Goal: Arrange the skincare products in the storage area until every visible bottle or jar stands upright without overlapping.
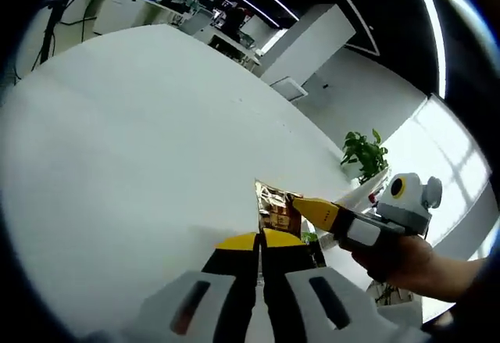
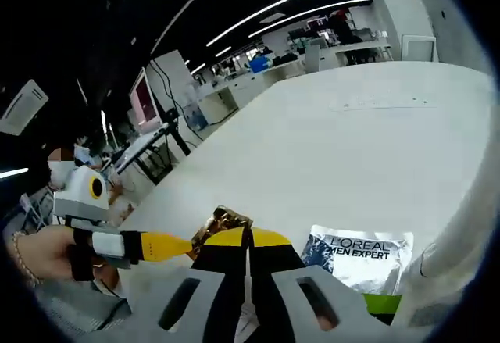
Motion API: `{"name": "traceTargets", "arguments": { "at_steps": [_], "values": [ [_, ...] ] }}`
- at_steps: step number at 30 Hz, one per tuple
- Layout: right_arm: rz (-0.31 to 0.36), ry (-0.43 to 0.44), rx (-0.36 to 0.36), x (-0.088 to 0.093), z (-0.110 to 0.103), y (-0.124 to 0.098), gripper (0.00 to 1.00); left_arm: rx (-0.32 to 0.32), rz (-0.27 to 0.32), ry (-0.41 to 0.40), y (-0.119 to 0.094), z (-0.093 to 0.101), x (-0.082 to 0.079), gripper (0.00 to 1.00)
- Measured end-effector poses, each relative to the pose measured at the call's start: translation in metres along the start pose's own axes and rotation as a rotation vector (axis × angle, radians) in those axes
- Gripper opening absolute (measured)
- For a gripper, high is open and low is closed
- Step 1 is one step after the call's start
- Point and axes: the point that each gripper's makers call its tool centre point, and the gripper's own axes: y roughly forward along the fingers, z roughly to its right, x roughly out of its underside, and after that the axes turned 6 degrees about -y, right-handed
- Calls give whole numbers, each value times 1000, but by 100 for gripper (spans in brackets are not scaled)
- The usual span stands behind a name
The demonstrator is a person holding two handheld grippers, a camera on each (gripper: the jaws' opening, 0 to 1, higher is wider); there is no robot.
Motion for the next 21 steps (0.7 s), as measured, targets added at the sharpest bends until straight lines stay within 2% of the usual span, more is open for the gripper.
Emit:
{"name": "traceTargets", "arguments": {
  "at_steps": [4,14,15,16,19,21],
  "values": [
    [-60,-122,26,9,12,13,1,-5,-6,-13,3,2,2,0],
    [-138,-241,76,24,28,35,1,-38,-34,58,25,-8,-4,0],
    [-138,-252,81,24,28,36,1,-46,-46,83,27,-10,-3,0],
    [-148,-301,91,24,30,36,1,-47,-51,104,28,-10,-2,0],
    [-171,-327,93,30,27,38,1,-91,-81,234,29,-13,3,0],
    [-189,-345,103,34,28,39,1,-99,-98,292,31,-13,6,0]
  ]
}}
